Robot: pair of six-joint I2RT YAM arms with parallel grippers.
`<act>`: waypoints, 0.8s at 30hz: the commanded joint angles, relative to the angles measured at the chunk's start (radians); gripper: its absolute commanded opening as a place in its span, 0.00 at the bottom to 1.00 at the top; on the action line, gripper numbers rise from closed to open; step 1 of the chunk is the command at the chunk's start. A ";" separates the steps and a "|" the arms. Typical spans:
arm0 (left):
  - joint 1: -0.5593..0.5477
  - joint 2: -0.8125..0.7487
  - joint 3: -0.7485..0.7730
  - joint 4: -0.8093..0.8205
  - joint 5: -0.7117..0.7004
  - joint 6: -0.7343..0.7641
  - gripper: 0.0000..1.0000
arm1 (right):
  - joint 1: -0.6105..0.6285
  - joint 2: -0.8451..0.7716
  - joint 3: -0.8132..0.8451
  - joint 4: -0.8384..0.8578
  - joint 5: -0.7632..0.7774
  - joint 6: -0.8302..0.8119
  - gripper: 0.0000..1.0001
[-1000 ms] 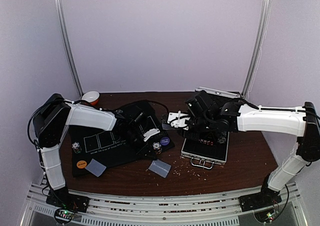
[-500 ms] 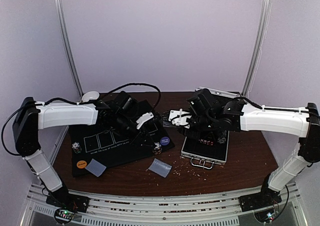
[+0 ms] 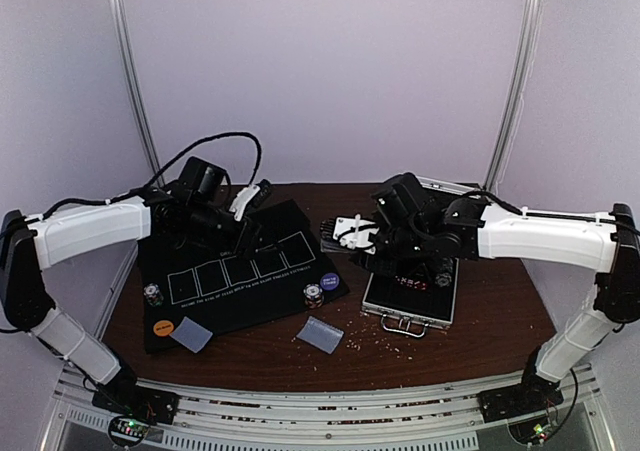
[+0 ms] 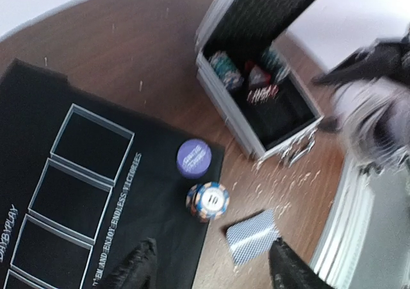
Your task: Distribute texas hold em gaming equipment
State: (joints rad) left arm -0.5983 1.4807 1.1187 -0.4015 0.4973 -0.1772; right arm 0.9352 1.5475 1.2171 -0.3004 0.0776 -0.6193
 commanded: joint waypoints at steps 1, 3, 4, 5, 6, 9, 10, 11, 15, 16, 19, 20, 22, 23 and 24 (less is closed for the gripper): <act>0.012 -0.116 -0.088 0.438 0.175 -0.314 0.71 | 0.021 0.031 0.051 0.028 -0.042 0.002 0.42; 0.012 -0.106 -0.100 0.513 0.195 -0.382 0.77 | 0.032 0.047 0.063 0.030 -0.053 -0.004 0.42; 0.012 -0.097 -0.098 0.522 0.206 -0.400 0.79 | 0.037 0.052 0.070 0.031 -0.057 -0.008 0.42; 0.011 -0.087 -0.096 0.525 0.214 -0.412 0.81 | 0.042 0.056 0.073 0.033 -0.062 -0.013 0.42; 0.009 -0.079 -0.094 0.526 0.219 -0.419 0.82 | 0.045 0.060 0.074 0.038 -0.067 -0.018 0.42; 0.004 -0.070 -0.095 0.542 0.222 -0.432 0.86 | 0.054 0.065 0.078 0.050 -0.079 -0.027 0.42; 0.001 -0.068 -0.095 0.545 0.220 -0.434 0.88 | 0.055 0.069 0.082 0.050 -0.082 -0.028 0.42; 0.000 -0.066 -0.095 0.547 0.220 -0.432 0.88 | 0.056 0.073 0.085 0.051 -0.084 -0.029 0.42; -0.017 -0.040 -0.083 0.522 0.206 -0.413 0.87 | 0.063 0.094 0.102 0.047 -0.088 -0.032 0.42; -0.023 -0.031 -0.074 0.496 0.197 -0.401 0.85 | 0.064 0.099 0.107 0.047 -0.090 -0.031 0.42; -0.035 -0.003 -0.059 0.456 0.204 -0.380 0.80 | 0.069 0.106 0.114 0.049 -0.090 -0.033 0.42; -0.037 0.001 -0.058 0.457 0.216 -0.380 0.80 | 0.070 0.108 0.116 0.049 -0.088 -0.033 0.42; -0.040 0.002 -0.063 0.456 0.232 -0.369 0.81 | 0.071 0.111 0.117 0.049 -0.085 -0.034 0.42; -0.041 0.001 -0.068 0.456 0.237 -0.366 0.81 | 0.070 0.112 0.118 0.049 -0.084 -0.034 0.42; -0.041 0.001 -0.073 0.457 0.240 -0.366 0.81 | 0.070 0.113 0.119 0.049 -0.084 -0.035 0.42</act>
State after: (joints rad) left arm -0.6346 1.4830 1.0382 0.0429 0.7013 -0.5701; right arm 0.9993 1.6527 1.3048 -0.2680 -0.0044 -0.6521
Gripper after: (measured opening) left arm 0.811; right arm 0.422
